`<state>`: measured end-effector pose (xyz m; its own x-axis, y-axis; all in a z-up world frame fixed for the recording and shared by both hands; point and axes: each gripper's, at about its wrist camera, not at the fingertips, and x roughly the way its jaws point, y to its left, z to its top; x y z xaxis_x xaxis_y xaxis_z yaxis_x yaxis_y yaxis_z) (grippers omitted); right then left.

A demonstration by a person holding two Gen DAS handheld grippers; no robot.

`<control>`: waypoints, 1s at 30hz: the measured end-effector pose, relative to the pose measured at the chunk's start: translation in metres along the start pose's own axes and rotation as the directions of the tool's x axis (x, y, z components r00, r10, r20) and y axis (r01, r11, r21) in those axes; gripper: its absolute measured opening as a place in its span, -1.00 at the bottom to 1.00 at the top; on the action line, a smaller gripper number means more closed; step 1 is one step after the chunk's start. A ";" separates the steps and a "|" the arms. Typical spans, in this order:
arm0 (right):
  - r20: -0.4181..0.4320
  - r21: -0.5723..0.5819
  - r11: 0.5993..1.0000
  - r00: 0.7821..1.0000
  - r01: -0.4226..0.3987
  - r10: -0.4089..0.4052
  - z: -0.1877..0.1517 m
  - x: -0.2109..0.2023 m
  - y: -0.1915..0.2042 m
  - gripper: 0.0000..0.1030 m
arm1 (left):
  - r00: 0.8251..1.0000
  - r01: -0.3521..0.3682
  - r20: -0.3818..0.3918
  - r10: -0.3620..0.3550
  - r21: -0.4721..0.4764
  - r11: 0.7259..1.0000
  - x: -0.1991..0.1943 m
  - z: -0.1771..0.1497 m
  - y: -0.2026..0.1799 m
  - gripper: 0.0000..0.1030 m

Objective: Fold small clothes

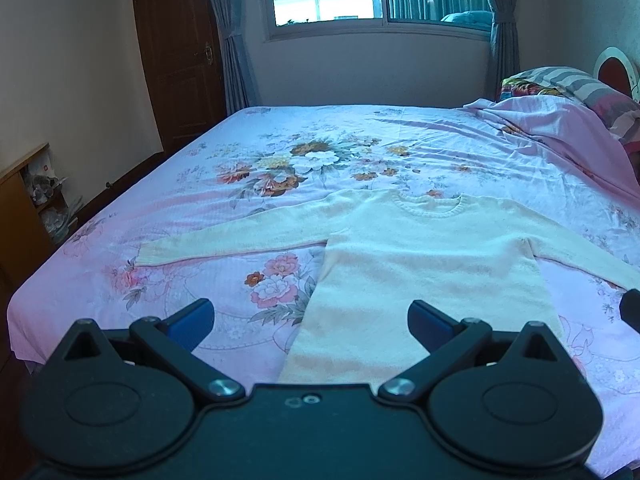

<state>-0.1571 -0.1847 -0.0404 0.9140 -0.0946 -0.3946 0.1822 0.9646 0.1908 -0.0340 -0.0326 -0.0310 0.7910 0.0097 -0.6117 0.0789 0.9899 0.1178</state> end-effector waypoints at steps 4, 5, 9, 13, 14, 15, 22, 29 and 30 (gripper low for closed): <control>-0.011 -0.006 1.000 1.000 0.002 -0.002 -0.005 0.007 0.000 1.00 | 1.000 -0.004 -0.015 0.004 -0.002 1.000 0.009 0.000 0.003 0.97; -0.014 -0.006 1.000 1.000 0.000 0.000 -0.006 0.009 0.000 1.00 | 1.000 -0.007 -0.018 0.007 -0.004 1.000 0.012 0.000 0.003 0.97; -0.025 -0.011 1.000 1.000 -0.008 0.008 -0.010 0.016 0.004 1.00 | 0.999 -0.018 -0.030 0.018 -0.012 1.000 0.022 0.001 0.009 0.97; -0.025 -0.023 1.000 1.000 -0.010 0.010 -0.012 0.027 0.009 1.00 | 0.999 -0.035 -0.040 0.035 -0.016 0.999 0.034 0.003 0.015 0.97; -0.027 -0.026 1.000 1.000 -0.013 0.012 -0.011 0.030 0.011 1.00 | 0.998 -0.042 -0.044 0.041 -0.018 0.999 0.038 0.004 0.017 0.97; -0.030 -0.029 0.999 0.999 -0.016 0.015 -0.010 0.034 0.012 1.00 | 0.998 -0.049 -0.049 0.048 -0.023 0.999 0.042 0.005 0.019 0.97; -0.030 -0.075 0.997 0.999 -0.029 0.026 -0.005 0.062 0.033 1.00 | 0.991 -0.087 -0.105 0.079 -0.080 0.993 0.084 0.012 0.049 0.97; -0.051 -0.109 0.993 0.998 -0.054 0.048 0.000 0.109 0.056 1.00 | 0.982 -0.114 -0.168 0.087 -0.154 0.982 0.134 0.021 0.091 0.90; -0.054 -0.116 0.992 0.997 -0.053 0.047 0.001 0.116 0.060 1.00 | 0.980 -0.122 -0.174 0.093 -0.164 0.979 0.142 0.022 0.097 0.90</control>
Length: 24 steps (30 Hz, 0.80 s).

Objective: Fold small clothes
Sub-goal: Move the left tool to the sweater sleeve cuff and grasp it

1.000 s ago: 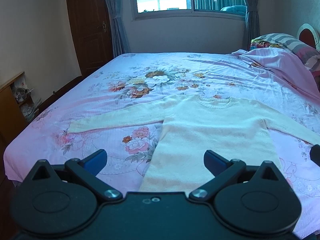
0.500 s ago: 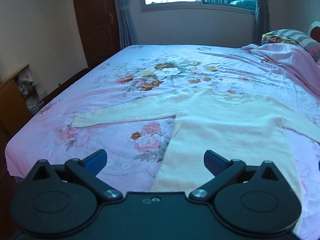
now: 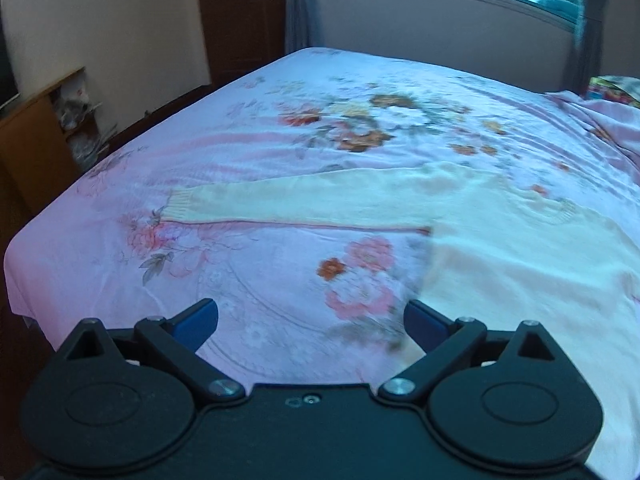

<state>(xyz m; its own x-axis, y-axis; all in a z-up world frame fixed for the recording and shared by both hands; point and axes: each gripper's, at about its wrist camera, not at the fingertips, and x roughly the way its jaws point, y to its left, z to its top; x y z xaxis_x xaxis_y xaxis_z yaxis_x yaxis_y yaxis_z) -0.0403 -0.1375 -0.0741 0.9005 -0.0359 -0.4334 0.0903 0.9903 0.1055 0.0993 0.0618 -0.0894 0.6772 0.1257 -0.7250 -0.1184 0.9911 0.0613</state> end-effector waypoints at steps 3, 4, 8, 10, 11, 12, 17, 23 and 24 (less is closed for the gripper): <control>-0.012 -0.025 1.000 1.000 -0.016 0.016 0.004 0.022 0.011 1.00 | 0.999 -0.008 -0.036 0.007 -0.036 0.999 0.025 0.011 0.014 0.90; -0.016 -0.034 0.999 1.000 -0.018 0.018 0.006 0.030 0.014 1.00 | 0.999 -0.017 -0.048 0.015 -0.047 0.999 0.033 0.014 0.019 0.90; -0.031 -0.055 0.998 0.999 -0.030 0.028 0.010 0.060 0.027 1.00 | 0.997 -0.038 -0.074 0.032 -0.079 0.996 0.060 0.024 0.035 0.89; -0.038 -0.054 0.998 0.999 -0.038 0.036 0.011 0.074 0.031 1.00 | 0.996 -0.044 -0.079 0.037 -0.088 0.995 0.072 0.028 0.041 0.89; -0.043 -0.055 0.998 0.998 -0.039 0.036 0.011 0.081 0.034 1.00 | 0.996 -0.043 -0.085 0.035 -0.091 0.995 0.080 0.031 0.044 0.88; -0.050 -0.056 0.998 0.998 -0.042 0.040 0.011 0.089 0.036 1.00 | 0.995 -0.041 -0.096 0.031 -0.097 0.994 0.089 0.034 0.047 0.84; -0.092 -0.067 0.996 0.994 -0.059 0.053 0.007 0.122 0.044 1.00 | 0.982 -0.005 -0.185 -0.043 -0.251 0.968 0.145 0.048 0.082 0.32; -0.128 -0.063 0.996 0.990 -0.067 0.058 0.003 0.163 0.049 1.00 | 0.971 0.035 -0.196 -0.136 -0.446 0.894 0.189 0.059 0.119 0.28; -0.132 -0.057 0.996 0.989 -0.068 0.060 0.003 0.169 0.049 1.00 | 0.968 0.040 -0.200 -0.151 -0.472 0.881 0.196 0.061 0.122 0.26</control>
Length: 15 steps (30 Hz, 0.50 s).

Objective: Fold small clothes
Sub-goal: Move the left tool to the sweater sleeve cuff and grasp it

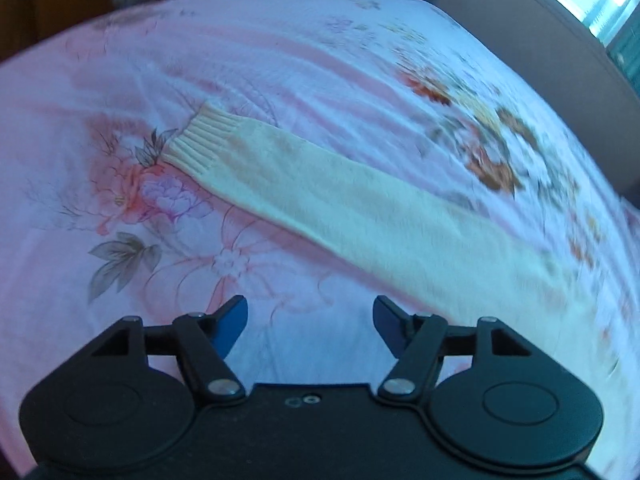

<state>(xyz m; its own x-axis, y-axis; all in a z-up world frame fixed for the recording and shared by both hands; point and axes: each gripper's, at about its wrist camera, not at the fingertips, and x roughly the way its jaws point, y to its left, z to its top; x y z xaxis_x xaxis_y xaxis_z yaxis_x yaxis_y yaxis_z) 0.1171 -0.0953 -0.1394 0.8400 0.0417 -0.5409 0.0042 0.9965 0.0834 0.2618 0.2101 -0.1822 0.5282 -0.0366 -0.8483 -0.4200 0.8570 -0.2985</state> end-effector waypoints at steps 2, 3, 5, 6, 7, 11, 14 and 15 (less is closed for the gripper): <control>-0.006 0.006 1.000 1.000 0.000 0.000 0.002 0.013 0.001 1.00 | 0.999 0.030 -0.019 -0.031 -0.050 0.998 0.010 0.007 0.006 0.20; -0.010 0.006 1.000 1.000 0.001 -0.001 0.004 0.018 0.001 1.00 | 0.999 0.042 -0.027 -0.044 -0.076 0.996 0.016 0.011 0.009 0.13; -0.008 0.004 1.000 1.000 0.001 -0.001 0.007 0.030 0.003 1.00 | 0.998 0.057 -0.035 -0.062 -0.117 0.992 0.026 0.017 0.015 0.09; -0.003 -0.001 1.000 1.000 0.007 -0.007 0.009 0.036 0.003 1.00 | 0.997 0.063 -0.035 -0.068 -0.136 0.989 0.031 0.020 0.018 0.08; -0.002 -0.007 1.000 1.000 0.014 -0.014 0.011 0.041 0.004 1.00 | 0.997 0.071 -0.033 -0.077 -0.159 0.985 0.035 0.024 0.021 0.08; -0.013 -0.014 1.000 1.000 0.022 -0.022 0.018 0.065 0.002 1.00 | 0.992 0.120 0.000 -0.124 -0.247 0.962 0.049 0.039 0.034 0.08; -0.022 -0.015 1.000 0.999 0.025 -0.025 0.021 0.079 -0.001 1.00 | 0.988 0.152 0.031 -0.150 -0.309 0.939 0.059 0.050 0.042 0.05; -0.024 -0.015 1.000 0.999 0.027 -0.027 0.021 0.083 -0.001 1.00 | 0.987 0.162 0.044 -0.156 -0.324 0.932 0.062 0.052 0.044 0.01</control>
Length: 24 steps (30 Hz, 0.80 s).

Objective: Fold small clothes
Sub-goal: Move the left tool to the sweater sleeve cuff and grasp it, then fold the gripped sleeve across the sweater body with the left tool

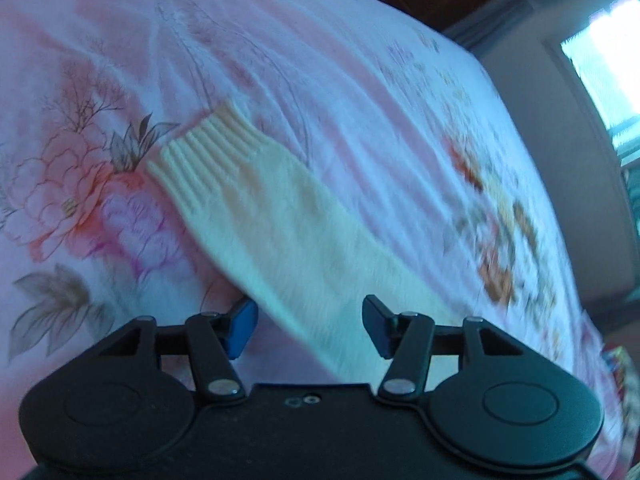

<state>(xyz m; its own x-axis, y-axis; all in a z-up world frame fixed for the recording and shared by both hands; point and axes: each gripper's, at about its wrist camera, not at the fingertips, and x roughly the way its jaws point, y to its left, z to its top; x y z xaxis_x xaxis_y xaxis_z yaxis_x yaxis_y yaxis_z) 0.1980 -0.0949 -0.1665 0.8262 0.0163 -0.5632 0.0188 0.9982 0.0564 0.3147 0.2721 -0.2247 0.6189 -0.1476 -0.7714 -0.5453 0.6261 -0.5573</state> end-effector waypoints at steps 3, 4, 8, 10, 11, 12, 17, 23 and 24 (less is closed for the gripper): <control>-0.009 -0.004 1.000 1.000 0.006 -0.006 0.000 0.011 -0.002 1.00 | 1.000 0.009 0.025 -0.008 -0.039 0.999 0.006 0.008 0.003 -0.41; -0.015 -0.008 1.000 1.000 0.013 -0.013 -0.001 0.014 -0.003 1.00 | 1.000 0.006 0.025 -0.005 -0.044 0.999 0.009 0.010 0.003 -0.62; -0.025 -0.010 0.999 0.999 0.035 -0.036 -0.003 0.025 -0.010 1.00 | 1.000 -0.008 0.026 0.009 -0.028 1.000 0.010 0.013 0.003 -0.75; -0.034 -0.008 0.999 0.999 0.041 -0.041 0.001 0.036 -0.015 1.00 | 0.999 -0.021 0.032 0.021 -0.004 1.000 0.010 0.014 -0.001 -0.79; -0.042 -0.001 0.999 0.998 0.048 -0.048 0.005 0.043 -0.018 1.00 | 0.999 -0.024 0.037 0.024 0.004 1.000 0.009 0.014 -0.004 -0.82; -0.055 0.016 0.999 0.997 0.052 -0.051 0.008 0.049 -0.023 1.00 | 0.998 -0.030 0.047 0.029 0.018 0.999 0.008 0.014 -0.008 -0.84; -0.097 0.069 0.996 0.994 0.053 -0.046 0.011 0.066 -0.040 0.99 | 0.990 -0.011 0.140 -0.020 0.218 0.976 -0.018 0.001 -0.055 -0.86; -0.075 0.086 0.994 0.996 0.062 -0.055 0.008 0.049 -0.050 0.99 | 0.972 0.153 0.064 -0.227 0.557 0.816 -0.053 -0.066 -0.152 -0.86; -0.077 0.083 0.994 0.995 0.067 -0.060 0.007 0.046 -0.052 0.99 | 0.966 0.193 0.022 -0.257 0.602 0.775 -0.057 -0.083 -0.168 -0.86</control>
<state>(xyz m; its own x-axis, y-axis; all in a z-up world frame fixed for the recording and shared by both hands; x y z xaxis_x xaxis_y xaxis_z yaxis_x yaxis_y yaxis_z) 0.2386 -0.1466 -0.1898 0.7777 -0.0396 -0.6274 0.1203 0.9889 0.0867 0.3248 0.1118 -0.1127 0.7506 -0.2869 -0.5952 0.0372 0.9177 -0.3955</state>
